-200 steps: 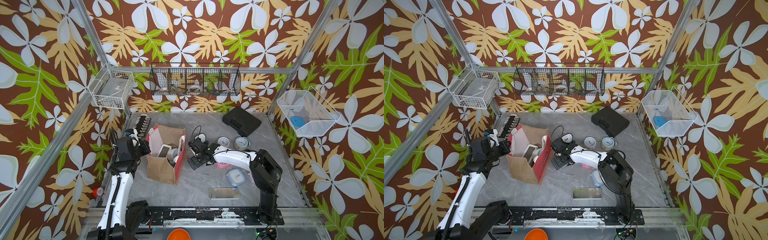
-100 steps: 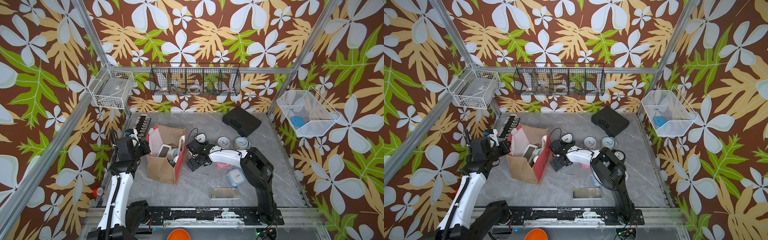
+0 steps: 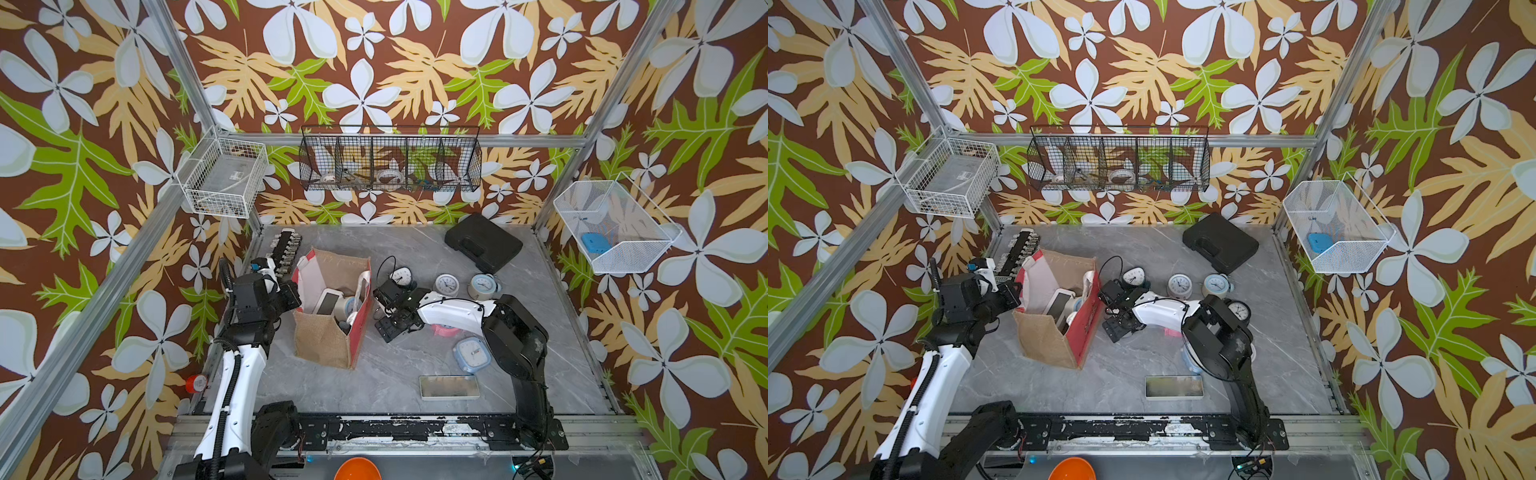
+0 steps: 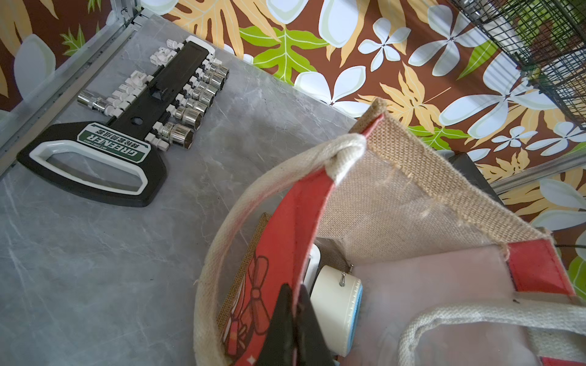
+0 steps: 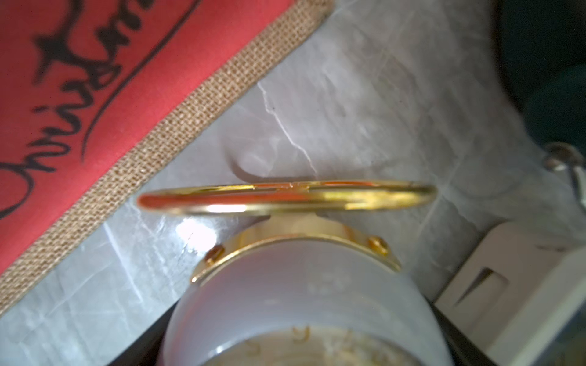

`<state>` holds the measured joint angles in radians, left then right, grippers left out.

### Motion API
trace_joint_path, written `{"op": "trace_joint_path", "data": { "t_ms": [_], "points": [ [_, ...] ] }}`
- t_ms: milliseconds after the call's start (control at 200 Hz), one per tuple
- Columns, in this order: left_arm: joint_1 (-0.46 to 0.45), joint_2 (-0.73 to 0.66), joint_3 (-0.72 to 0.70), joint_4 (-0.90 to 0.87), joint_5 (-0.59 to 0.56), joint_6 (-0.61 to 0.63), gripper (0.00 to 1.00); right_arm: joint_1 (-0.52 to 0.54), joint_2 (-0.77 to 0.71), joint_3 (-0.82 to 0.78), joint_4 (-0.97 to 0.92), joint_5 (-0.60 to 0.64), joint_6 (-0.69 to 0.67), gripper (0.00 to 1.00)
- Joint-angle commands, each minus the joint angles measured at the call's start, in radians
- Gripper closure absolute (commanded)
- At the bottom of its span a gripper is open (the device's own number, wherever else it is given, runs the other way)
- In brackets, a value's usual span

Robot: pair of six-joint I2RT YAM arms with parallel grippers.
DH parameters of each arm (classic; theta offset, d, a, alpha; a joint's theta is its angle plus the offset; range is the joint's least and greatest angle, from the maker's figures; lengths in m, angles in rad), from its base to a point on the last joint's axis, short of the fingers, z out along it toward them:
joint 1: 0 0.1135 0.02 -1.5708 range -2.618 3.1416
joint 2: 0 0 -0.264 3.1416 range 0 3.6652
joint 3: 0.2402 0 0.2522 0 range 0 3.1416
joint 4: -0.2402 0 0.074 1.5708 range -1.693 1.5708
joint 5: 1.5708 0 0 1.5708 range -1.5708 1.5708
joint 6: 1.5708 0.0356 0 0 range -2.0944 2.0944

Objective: Put the alarm clock into the canvas bag
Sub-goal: Pick up the alarm from the center of the board.

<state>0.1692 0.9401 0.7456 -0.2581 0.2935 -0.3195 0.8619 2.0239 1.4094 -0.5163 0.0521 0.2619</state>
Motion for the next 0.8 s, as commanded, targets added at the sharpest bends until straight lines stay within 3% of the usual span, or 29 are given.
{"op": "trace_joint_path", "data": {
  "t_ms": [0,385,791],
  "points": [
    [0.001,0.002,-0.004,-0.013,0.022,-0.003,1.0,0.001,-0.03,-0.005,-0.003,0.002,0.011,0.15],
    [0.0,-0.008,-0.009,-0.007,0.03,-0.006,1.0,0.001,-0.189,-0.031,-0.032,0.046,0.036,0.16],
    [0.0,-0.011,-0.011,-0.006,0.035,-0.008,1.0,0.001,-0.361,0.089,-0.151,0.1,0.047,0.17]
  ]
}}
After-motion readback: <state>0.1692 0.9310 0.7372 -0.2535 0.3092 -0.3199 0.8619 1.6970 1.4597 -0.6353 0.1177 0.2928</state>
